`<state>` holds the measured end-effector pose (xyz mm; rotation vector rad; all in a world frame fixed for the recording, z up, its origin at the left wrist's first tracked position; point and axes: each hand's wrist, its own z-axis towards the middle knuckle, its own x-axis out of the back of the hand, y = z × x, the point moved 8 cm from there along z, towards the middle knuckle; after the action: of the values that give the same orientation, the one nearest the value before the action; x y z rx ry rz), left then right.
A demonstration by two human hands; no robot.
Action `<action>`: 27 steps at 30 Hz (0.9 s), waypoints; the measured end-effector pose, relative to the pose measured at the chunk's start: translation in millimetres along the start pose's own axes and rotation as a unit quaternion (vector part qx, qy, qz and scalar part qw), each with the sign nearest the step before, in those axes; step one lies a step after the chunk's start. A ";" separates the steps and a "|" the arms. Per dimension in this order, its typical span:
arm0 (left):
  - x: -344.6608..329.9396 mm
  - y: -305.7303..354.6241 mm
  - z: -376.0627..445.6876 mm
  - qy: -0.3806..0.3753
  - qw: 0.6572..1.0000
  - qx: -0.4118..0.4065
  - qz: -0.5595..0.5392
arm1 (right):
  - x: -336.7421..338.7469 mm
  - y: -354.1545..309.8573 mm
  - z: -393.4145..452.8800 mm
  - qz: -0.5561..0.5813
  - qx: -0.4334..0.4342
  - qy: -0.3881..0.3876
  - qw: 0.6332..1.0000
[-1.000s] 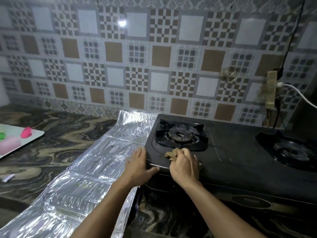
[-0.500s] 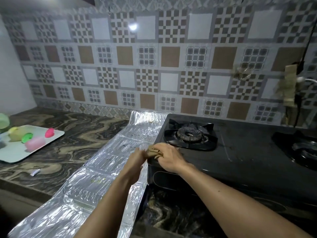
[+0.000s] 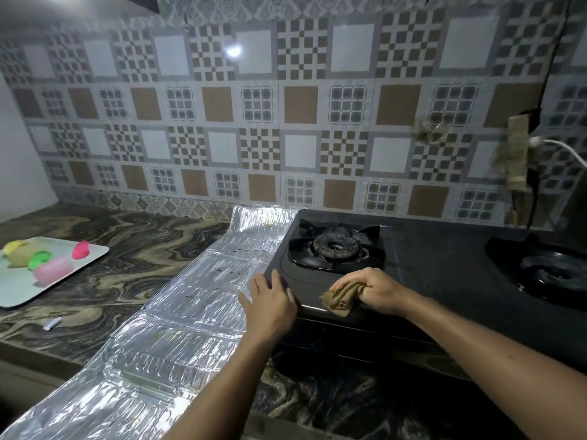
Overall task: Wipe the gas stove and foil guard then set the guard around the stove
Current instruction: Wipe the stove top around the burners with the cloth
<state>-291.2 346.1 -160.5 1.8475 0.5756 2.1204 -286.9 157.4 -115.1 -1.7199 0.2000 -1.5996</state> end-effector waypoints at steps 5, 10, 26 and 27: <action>7.7 19.9 -0.6 0.022 0.994 -0.055 0.096 | 24.2 21.8 -16.5 -0.005 -0.033 0.001 0.999; 6.7 35.7 5.3 0.016 0.985 -0.105 0.135 | 55.4 51.9 -40.9 -0.026 -0.099 0.027 0.994; -2.0 35.2 40.5 -0.013 0.997 -0.069 0.035 | 87.6 81.6 -81.5 -0.074 -0.445 0.292 0.843; -1.7 35.4 42.2 -0.014 0.997 -0.070 0.024 | 83.2 78.6 -77.3 -0.053 -0.442 0.309 0.841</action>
<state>-247.3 319.0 -141.1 1.8286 0.3706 2.1035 -310.8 21.8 -104.1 -1.7540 1.3652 -2.3165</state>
